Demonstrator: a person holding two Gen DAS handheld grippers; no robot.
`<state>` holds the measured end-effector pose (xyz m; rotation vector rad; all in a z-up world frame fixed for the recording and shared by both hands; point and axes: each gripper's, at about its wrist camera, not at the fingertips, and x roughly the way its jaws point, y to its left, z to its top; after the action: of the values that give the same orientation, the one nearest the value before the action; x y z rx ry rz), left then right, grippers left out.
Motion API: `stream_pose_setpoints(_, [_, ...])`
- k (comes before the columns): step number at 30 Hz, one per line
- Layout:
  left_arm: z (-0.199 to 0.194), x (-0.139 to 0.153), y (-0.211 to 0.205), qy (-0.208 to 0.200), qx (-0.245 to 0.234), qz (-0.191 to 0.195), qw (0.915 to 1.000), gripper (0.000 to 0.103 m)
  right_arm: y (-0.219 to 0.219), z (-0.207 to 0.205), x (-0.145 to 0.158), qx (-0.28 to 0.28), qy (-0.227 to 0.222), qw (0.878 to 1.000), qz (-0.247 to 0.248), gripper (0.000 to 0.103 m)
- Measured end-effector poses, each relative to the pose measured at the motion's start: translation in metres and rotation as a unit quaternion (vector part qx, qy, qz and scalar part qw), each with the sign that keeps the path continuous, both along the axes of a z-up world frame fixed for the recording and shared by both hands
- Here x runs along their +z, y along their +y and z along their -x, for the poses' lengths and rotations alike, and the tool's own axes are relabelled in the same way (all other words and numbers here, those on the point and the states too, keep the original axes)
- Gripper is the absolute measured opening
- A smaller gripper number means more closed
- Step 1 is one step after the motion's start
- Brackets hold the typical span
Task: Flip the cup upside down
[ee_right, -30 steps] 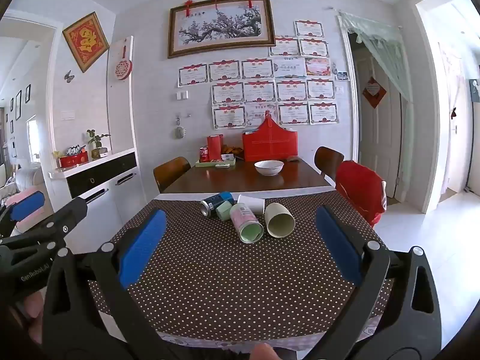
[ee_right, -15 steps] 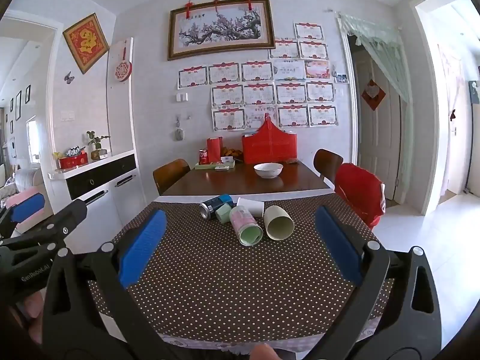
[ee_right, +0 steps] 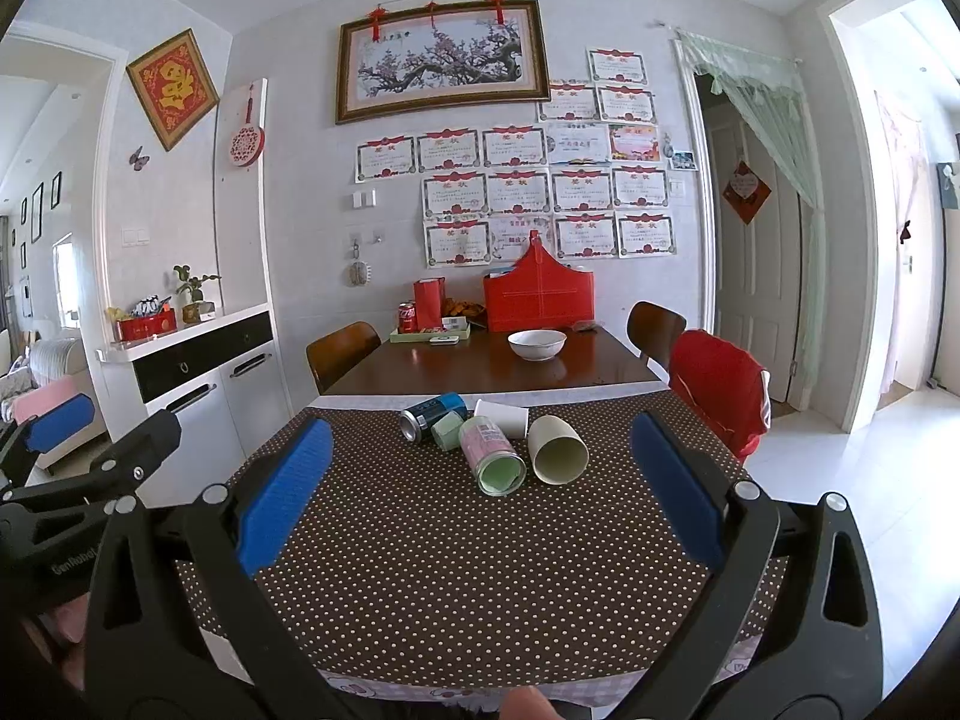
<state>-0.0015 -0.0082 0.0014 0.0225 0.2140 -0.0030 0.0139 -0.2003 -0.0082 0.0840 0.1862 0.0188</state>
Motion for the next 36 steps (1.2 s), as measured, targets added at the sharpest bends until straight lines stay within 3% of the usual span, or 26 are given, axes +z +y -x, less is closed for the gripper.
stream_pose_setpoints(36, [-0.0015, -0.0011, -0.0017, 0.0, 0.0, 0.001, 1.0, 0.095, -0.0002, 0.0001, -0.0004, 0.0, -0.001, 1.0, 0.001, 0.097])
